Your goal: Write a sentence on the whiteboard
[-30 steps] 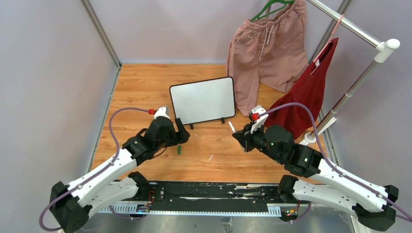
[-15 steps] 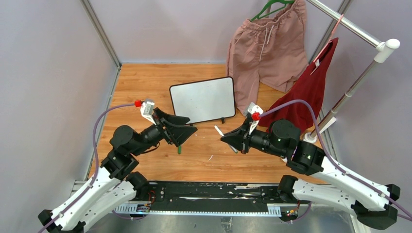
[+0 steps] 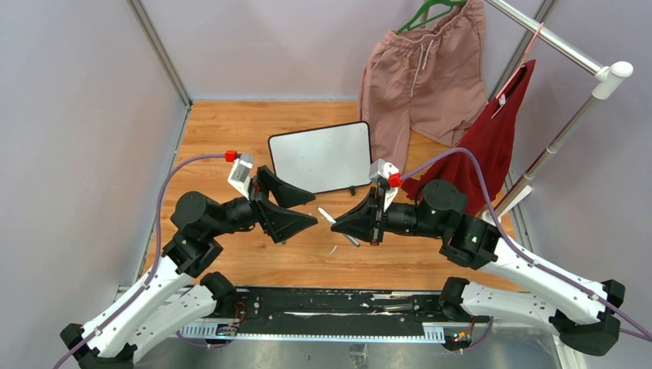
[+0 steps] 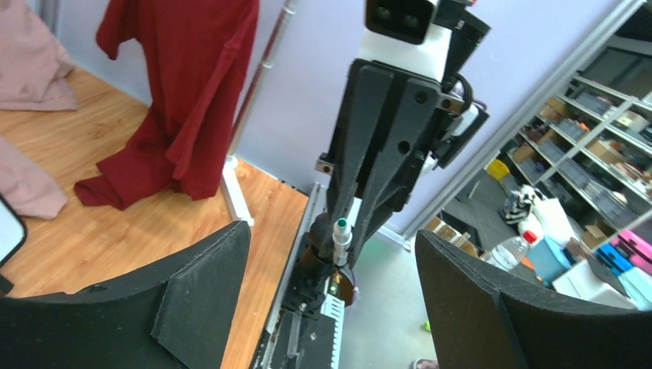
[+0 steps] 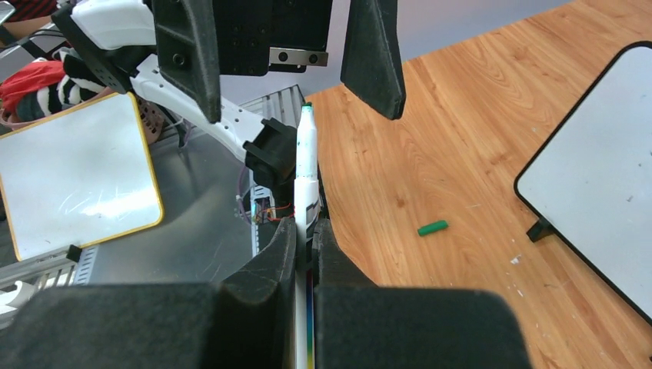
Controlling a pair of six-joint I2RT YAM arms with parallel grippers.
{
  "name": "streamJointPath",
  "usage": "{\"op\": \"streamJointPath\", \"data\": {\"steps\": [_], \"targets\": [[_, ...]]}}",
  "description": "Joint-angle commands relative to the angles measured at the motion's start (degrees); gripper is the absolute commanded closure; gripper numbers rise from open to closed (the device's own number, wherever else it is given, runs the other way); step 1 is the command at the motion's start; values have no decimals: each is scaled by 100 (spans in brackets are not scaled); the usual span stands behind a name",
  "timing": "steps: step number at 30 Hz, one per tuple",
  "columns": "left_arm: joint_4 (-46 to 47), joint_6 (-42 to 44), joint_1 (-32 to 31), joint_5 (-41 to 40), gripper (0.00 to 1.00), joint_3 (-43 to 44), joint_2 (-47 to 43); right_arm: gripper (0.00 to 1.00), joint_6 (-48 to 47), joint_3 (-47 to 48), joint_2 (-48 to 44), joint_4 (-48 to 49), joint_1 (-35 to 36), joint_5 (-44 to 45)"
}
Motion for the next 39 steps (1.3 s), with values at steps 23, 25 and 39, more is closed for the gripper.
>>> {"op": "streamJointPath", "data": {"steps": [23,25,39], "targets": [[254,-302,18,524,63,90,130,100,79,494,539,466,26,-597],[254,-293,18,541,66,84,133,100,76,489,542,466,29,-597],[260,-426,19,-251,100,-41,-223,67,170,527,508,545,24,-250]]}}
